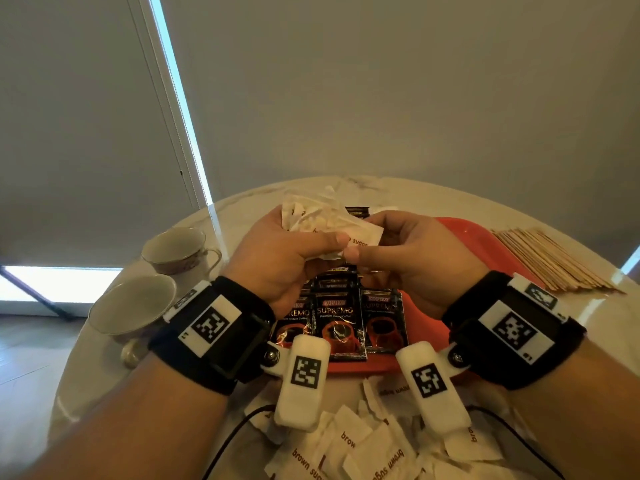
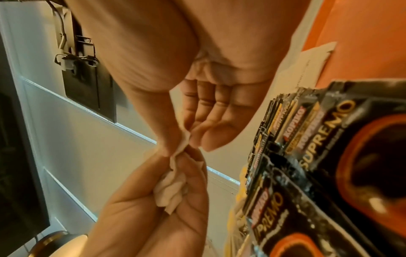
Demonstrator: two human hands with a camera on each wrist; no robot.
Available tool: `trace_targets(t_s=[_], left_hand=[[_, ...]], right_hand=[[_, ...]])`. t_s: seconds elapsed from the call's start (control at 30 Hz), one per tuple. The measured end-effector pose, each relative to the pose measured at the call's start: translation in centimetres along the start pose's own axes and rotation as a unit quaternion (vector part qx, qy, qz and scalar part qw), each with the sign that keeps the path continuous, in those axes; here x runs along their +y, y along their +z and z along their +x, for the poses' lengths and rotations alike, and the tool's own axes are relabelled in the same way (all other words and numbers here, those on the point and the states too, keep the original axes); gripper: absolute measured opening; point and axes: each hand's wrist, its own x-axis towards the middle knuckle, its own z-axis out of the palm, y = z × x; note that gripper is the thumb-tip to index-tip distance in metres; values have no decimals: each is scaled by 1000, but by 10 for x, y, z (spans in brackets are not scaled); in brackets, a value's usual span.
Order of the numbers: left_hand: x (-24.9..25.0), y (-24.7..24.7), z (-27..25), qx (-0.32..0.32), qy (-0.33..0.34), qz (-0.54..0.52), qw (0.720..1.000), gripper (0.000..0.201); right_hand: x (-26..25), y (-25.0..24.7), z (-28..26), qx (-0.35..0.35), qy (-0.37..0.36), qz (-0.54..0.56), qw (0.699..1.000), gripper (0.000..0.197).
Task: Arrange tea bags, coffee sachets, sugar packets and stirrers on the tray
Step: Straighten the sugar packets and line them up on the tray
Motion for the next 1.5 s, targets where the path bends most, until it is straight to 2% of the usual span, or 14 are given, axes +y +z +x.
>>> trace_targets(t_s=[0.07, 0.23, 0.4, 0.53, 0.73, 0.8, 0.87, 0.97, 1.03, 1.13, 1.2, 1.4, 1.5], left_hand=[[1, 0, -1, -13, 1, -4, 1000, 52], [4, 2, -2, -19, -11, -41, 999, 57], [2, 3, -1, 6, -17, -38, 999, 52], [1, 2, 0, 35, -15, -36, 999, 46], [0, 3, 2, 73, -25, -62, 995, 35], [0, 3, 3, 80, -21, -64, 994, 35], [0, 1, 5, 94, -18, -60, 994, 36], [0, -1, 7, 111, -17, -58, 992, 38], [1, -2, 8, 114, -18, -59, 992, 38], [0, -3, 8, 118, -22, -57, 991, 35], [1, -3, 8, 116, -22, -55, 992, 32], [5, -3, 7, 116, -25, -62, 991, 29], [6, -5, 8, 116, -23, -58, 991, 31]], right_hand=[[1, -3, -1, 14, -4, 7, 1000, 48], [1, -3, -1, 55, 5, 58, 997, 19], [0, -1, -3, 85, 9, 58, 995, 24], [-1, -3, -5, 47, -4, -7, 999, 13], [-5, -4, -6, 55, -6, -16, 998, 4], [-7, -8, -4, 68, -2, 0, 998, 4], [-8, -19, 2, 117, 3, 21, 993, 9], [-6, -46, 17, 228, 43, 24, 972, 13], [4, -63, 27, 262, 105, -2, 959, 14], [22, -77, 35, 245, 218, -53, 943, 11], [28, -82, 39, 247, 254, -82, 931, 11], [18, -78, 43, 202, 290, -144, 924, 12], [19, -78, 44, 200, 287, -138, 927, 10]])
